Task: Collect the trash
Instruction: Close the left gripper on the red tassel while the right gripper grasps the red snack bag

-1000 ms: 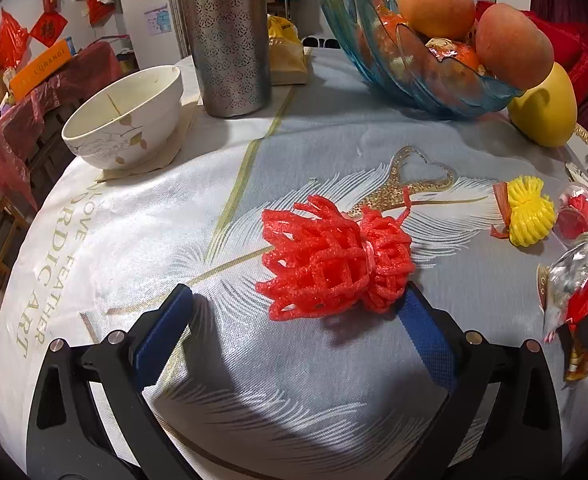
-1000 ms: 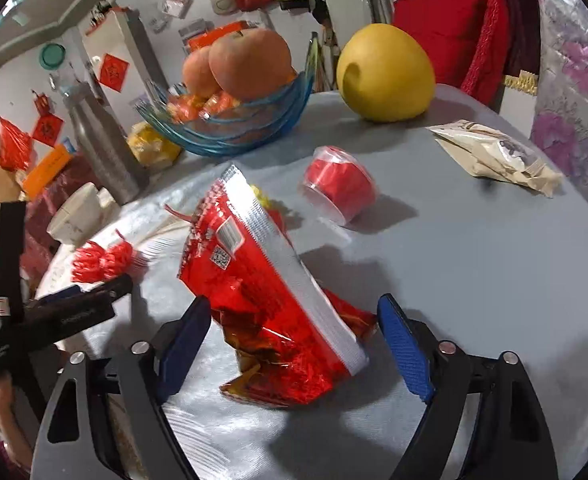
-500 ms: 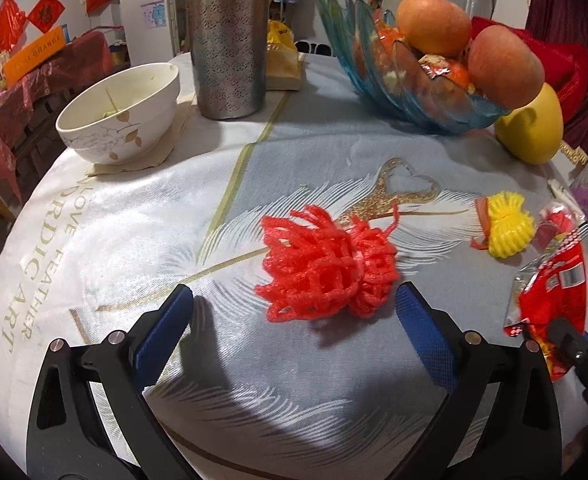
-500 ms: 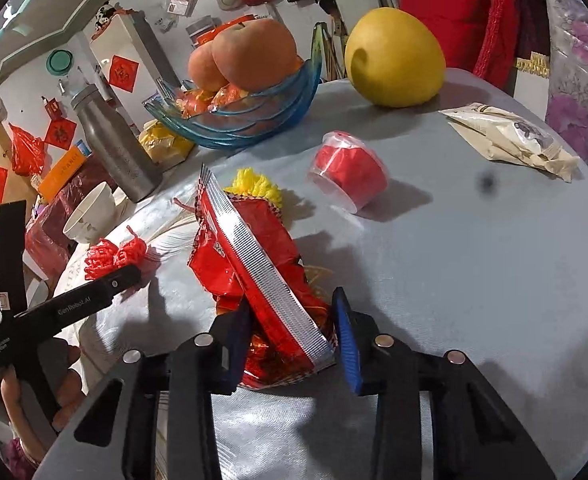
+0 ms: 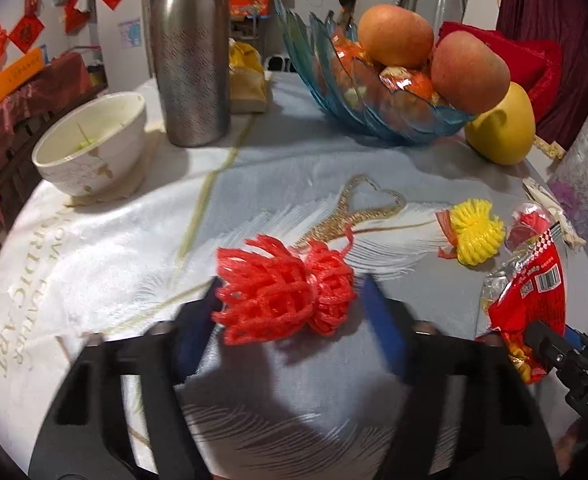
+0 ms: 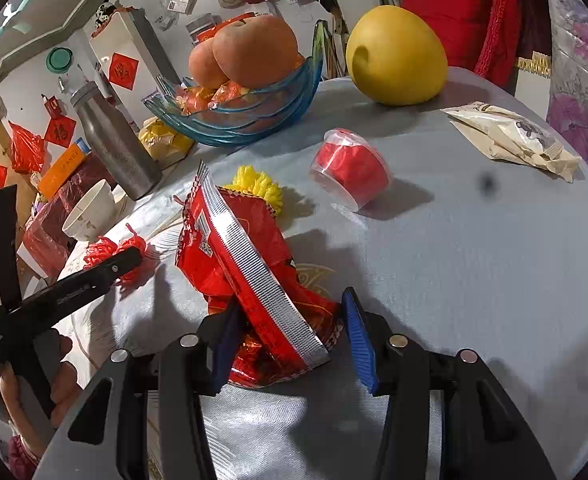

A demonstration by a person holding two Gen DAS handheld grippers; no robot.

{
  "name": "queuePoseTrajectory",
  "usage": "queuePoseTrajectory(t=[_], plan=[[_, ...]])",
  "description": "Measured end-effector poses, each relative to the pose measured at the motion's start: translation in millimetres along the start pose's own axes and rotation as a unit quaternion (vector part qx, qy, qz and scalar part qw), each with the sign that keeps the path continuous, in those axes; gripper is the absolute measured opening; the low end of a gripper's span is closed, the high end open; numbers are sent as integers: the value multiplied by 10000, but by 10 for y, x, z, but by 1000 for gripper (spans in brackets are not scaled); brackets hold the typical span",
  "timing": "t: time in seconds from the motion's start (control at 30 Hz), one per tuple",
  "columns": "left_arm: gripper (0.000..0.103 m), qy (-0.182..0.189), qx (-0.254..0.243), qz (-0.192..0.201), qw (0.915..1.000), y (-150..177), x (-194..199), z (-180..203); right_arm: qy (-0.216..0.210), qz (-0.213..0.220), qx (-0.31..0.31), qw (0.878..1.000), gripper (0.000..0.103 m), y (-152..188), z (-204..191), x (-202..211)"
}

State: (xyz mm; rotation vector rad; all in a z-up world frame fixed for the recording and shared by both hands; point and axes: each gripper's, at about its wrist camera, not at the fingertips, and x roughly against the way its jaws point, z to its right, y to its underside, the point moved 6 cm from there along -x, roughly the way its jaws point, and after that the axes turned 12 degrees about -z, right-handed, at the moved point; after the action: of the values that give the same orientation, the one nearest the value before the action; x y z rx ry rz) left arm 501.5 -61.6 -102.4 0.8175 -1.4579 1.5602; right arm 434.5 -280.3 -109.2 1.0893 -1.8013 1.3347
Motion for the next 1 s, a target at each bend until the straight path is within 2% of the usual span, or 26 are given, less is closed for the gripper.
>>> queuePoseTrajectory(t=[0.1, 0.17, 0.27, 0.47, 0.63, 0.87, 1.0], plan=[[53, 44, 7, 62, 10000, 3, 28, -8, -9, 3, -2, 10000, 48, 0, 5, 1], [53, 101, -21, 136, 9999, 2, 70, 11, -35, 0, -11, 10000, 36, -2, 3, -2], [53, 138, -83, 245, 9996, 13, 139, 52, -104, 63, -24, 9999, 29, -1, 9, 20], [53, 210, -36, 658, 9976, 46, 395, 31, -163, 276, -62, 9995, 28, -3, 33, 106], [53, 279, 36, 772, 9966, 172, 544, -12, -37, 484, 11, 9988, 28, 31, 28, 228], [53, 94, -133, 889, 9959, 599, 763, -30, -18, 674, 169, 9976, 28, 264, -93, 429], [53, 52, -124, 929, 9956, 807, 844, -85, -240, 734, 142, 9969, 28, 418, -139, 524]])
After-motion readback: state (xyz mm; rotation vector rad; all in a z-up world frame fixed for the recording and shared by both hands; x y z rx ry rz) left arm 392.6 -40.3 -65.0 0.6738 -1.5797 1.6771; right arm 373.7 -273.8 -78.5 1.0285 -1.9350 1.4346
